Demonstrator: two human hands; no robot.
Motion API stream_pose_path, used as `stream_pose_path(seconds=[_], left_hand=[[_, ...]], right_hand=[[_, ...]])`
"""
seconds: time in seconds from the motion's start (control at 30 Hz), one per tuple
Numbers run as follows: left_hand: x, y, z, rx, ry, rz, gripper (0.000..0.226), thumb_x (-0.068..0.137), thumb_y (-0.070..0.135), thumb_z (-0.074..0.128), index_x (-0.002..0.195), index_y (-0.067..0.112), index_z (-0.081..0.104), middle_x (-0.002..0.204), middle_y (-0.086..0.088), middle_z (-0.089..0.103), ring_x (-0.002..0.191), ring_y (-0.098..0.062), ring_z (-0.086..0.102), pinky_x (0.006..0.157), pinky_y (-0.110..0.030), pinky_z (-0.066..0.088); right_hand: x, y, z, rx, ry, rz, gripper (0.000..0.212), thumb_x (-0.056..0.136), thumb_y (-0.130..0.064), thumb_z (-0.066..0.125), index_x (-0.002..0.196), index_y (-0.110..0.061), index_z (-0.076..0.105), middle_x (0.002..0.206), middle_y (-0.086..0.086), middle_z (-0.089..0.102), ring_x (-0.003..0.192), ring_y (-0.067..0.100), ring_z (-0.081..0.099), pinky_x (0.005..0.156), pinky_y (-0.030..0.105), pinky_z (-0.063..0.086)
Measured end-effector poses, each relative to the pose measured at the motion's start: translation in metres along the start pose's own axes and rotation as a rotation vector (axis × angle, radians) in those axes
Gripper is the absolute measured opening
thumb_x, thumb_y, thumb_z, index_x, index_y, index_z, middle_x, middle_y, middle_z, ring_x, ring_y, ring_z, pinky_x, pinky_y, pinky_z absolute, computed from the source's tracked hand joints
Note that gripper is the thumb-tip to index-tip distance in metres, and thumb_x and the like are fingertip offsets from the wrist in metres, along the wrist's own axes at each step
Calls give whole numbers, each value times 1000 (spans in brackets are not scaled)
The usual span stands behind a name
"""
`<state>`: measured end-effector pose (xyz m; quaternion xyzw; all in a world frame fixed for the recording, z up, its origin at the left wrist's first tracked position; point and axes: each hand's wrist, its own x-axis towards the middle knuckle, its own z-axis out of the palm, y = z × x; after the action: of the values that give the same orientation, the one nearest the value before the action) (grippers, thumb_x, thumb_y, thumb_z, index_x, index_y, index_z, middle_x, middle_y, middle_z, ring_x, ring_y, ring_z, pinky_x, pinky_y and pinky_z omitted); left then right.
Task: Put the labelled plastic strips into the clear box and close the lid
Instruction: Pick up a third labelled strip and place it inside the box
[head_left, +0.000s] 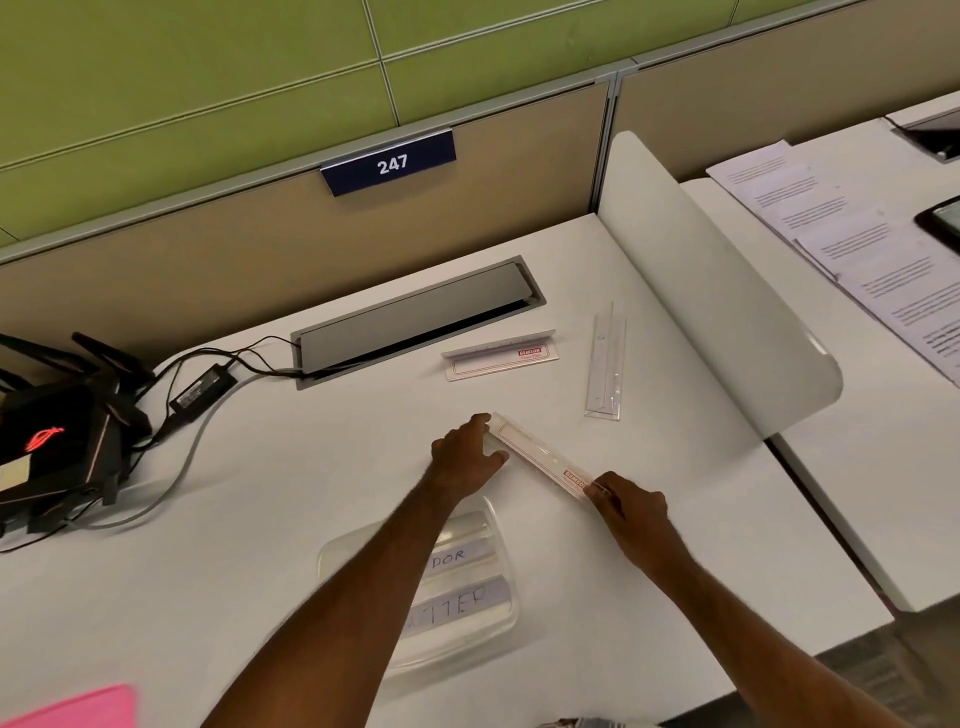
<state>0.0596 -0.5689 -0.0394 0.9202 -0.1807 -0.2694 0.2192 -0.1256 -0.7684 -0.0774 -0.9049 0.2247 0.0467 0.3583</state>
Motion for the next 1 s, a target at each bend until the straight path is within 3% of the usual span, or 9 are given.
stream_pose_path(seconds=[0.2, 0.33, 0.4, 0.5, 0.63, 0.8, 1.0], left_hand=[[2, 8, 1, 48, 95, 83, 75, 88, 41, 73, 150, 22, 35, 148, 0, 53, 134, -27, 48, 113, -47, 29], [0, 9, -3, 63, 141, 116, 75, 86, 40, 75, 148, 24, 36, 145, 0, 54, 133, -27, 47, 113, -47, 27], [-1, 7, -6, 54, 166, 128, 76, 86, 39, 75, 149, 24, 36, 146, 0, 53, 134, -26, 45, 113, -45, 25], [-5, 2, -11, 34, 220, 153, 76, 84, 38, 77, 148, 25, 39, 147, 1, 51, 135, -24, 43, 112, -43, 26], [-15, -3, -18, 59, 258, 197, 77, 82, 39, 79, 147, 27, 42, 149, 3, 48, 137, -23, 40, 111, -41, 25], [-29, -10, -26, 108, 350, 238, 74, 78, 36, 83, 143, 28, 47, 146, 6, 50, 135, -21, 42, 108, -41, 27], [-50, -20, -39, 207, 495, 286, 80, 75, 28, 86, 144, 28, 45, 141, 2, 52, 132, -22, 41, 109, -44, 28]], right_hand=[[6, -1, -11, 267, -5, 59, 21, 103, -40, 52, 89, -29, 63, 85, -9, 71, 79, 17, 65, 72, 36, 51], [9, -9, -19, 353, 27, 9, 17, 104, -36, 53, 98, -33, 68, 94, -23, 71, 88, 1, 67, 71, 17, 50], [10, -14, -23, 420, 53, -4, 14, 103, -30, 56, 104, -35, 69, 88, -26, 70, 81, -3, 65, 65, 10, 45], [11, -21, -25, 647, 13, 43, 17, 102, -22, 59, 112, -29, 71, 65, -13, 55, 61, 10, 47, 61, 19, 39], [15, -30, -34, 891, -43, 135, 21, 103, -15, 56, 112, -19, 75, 66, 0, 42, 61, 15, 37, 54, 21, 36], [19, -44, -41, 1007, -136, 198, 28, 104, -11, 50, 114, -14, 76, 66, 1, 39, 59, 14, 36, 59, 28, 30], [18, -52, -43, 1224, -292, 292, 30, 103, -11, 48, 117, -9, 75, 65, -3, 39, 54, 10, 33, 58, 25, 32]])
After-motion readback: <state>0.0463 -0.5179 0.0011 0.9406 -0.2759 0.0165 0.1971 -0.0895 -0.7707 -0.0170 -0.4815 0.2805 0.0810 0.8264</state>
